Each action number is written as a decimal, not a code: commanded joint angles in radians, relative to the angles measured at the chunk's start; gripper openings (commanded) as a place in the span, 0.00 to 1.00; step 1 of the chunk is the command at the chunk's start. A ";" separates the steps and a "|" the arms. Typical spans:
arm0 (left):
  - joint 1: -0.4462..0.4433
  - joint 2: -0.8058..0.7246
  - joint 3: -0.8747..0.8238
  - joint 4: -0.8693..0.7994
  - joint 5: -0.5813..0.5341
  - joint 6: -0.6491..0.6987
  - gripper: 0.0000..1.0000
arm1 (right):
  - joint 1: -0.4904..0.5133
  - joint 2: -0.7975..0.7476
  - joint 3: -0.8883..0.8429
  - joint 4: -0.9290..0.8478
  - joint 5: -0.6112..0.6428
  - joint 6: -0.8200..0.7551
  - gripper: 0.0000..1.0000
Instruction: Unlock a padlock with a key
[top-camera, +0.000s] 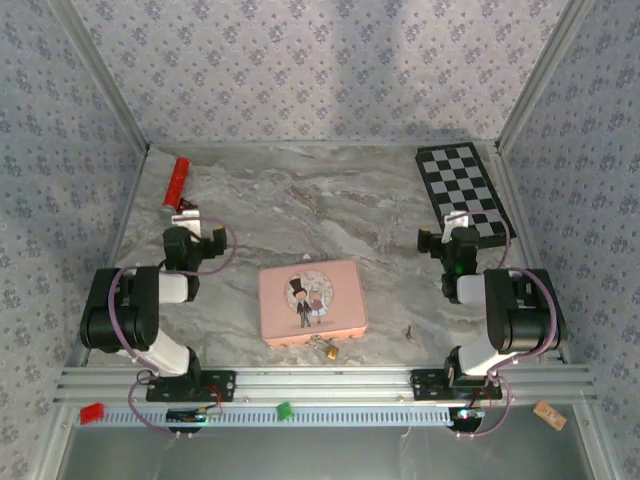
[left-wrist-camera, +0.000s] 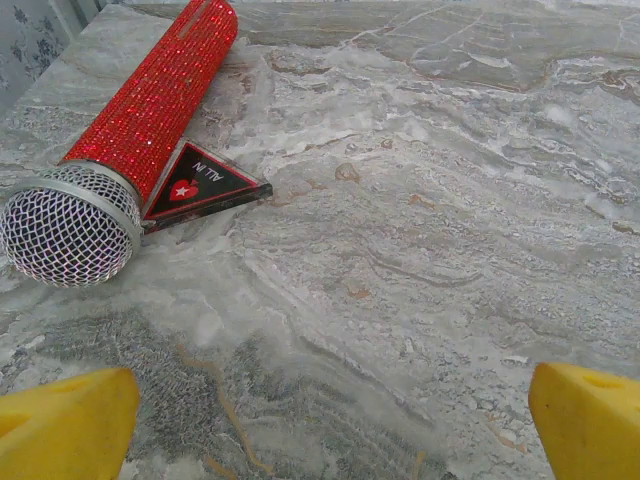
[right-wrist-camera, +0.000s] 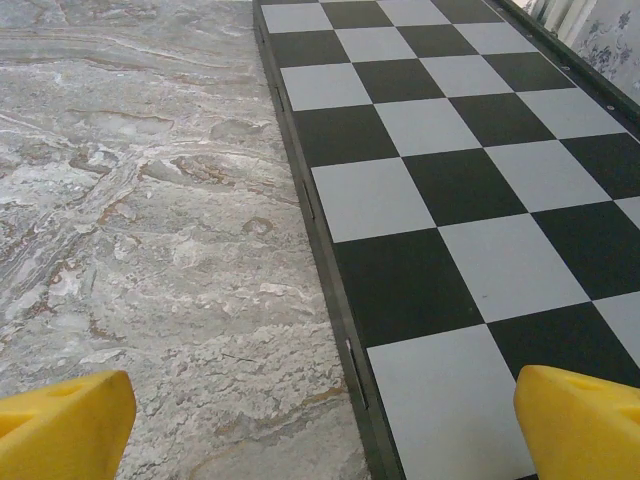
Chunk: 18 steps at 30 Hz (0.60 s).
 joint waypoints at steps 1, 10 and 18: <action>0.005 -0.012 0.020 0.000 0.018 -0.009 1.00 | -0.003 0.001 0.015 0.019 0.003 0.008 0.99; 0.005 -0.012 0.020 0.000 0.018 -0.008 1.00 | -0.010 0.001 0.017 0.016 -0.009 0.011 0.99; 0.004 -0.012 0.019 0.000 0.017 -0.008 1.00 | -0.010 0.001 0.017 0.016 -0.010 0.013 0.99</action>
